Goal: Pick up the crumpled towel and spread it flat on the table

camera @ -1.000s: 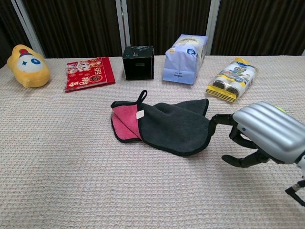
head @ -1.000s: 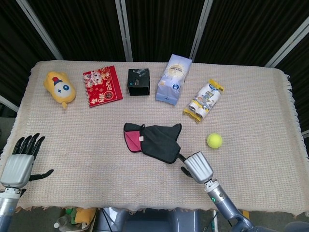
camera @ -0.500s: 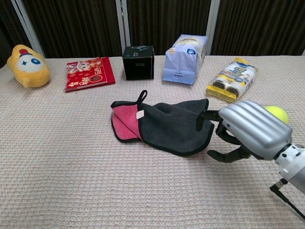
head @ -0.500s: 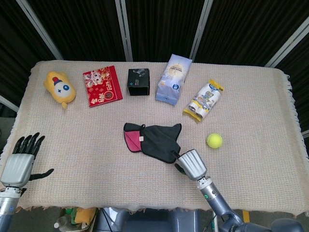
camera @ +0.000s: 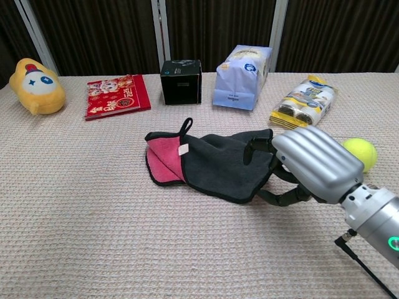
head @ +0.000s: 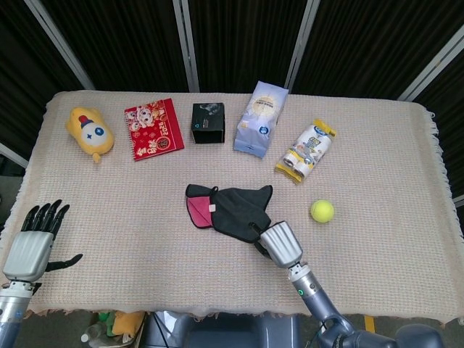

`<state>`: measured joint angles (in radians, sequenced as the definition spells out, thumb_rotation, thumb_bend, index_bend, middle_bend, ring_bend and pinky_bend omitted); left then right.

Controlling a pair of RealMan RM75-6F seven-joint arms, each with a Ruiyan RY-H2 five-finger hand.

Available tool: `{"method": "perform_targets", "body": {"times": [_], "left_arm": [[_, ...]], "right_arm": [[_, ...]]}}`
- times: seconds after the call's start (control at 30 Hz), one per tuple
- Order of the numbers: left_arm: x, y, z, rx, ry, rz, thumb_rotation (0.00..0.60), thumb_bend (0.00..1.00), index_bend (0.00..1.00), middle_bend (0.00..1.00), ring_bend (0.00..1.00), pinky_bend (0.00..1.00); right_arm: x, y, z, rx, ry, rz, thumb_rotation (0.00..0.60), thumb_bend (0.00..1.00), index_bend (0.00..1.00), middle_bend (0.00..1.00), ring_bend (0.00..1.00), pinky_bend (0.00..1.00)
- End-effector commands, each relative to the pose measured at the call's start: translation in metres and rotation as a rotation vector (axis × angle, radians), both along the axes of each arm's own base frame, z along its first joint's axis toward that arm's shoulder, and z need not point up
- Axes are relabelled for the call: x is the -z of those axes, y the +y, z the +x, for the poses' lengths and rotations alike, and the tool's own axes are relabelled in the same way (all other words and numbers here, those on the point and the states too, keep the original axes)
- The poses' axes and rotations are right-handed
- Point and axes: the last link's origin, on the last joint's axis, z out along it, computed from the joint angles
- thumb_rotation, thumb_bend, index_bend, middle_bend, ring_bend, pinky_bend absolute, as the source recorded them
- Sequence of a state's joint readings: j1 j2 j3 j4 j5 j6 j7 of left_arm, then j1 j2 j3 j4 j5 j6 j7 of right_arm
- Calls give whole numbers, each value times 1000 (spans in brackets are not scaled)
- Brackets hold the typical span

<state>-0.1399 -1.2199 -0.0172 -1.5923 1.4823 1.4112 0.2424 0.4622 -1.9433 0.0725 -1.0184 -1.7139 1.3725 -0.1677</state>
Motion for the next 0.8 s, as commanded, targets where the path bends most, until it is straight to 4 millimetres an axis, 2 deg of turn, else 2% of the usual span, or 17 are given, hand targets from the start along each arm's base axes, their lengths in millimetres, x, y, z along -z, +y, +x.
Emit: {"method": "perform_targets", "body": {"times": [0.03, 0.23, 0.43, 0.8], "left_arm": [[0, 0, 0, 0, -3, 0, 600, 0, 0, 0, 0, 0], [1, -1, 1, 2, -2, -7, 600, 0, 0, 0, 0, 0], [2, -1, 1, 3, -1, -8, 600, 0, 0, 0, 0, 0], [3, -1, 1, 4, 0, -13, 600, 0, 0, 0, 0, 0]], "right_arm": [[3, -2, -3, 12, 26, -2, 600, 284, 412, 981, 1000, 947], [10, -2, -11, 39, 75, 9, 600, 285, 412, 981, 1000, 947], [12, -1, -9, 30, 75, 4, 600, 284, 412, 981, 1000, 947], [6, 3, -11, 33, 77, -14, 600, 284, 412, 981, 1000, 947]]}}
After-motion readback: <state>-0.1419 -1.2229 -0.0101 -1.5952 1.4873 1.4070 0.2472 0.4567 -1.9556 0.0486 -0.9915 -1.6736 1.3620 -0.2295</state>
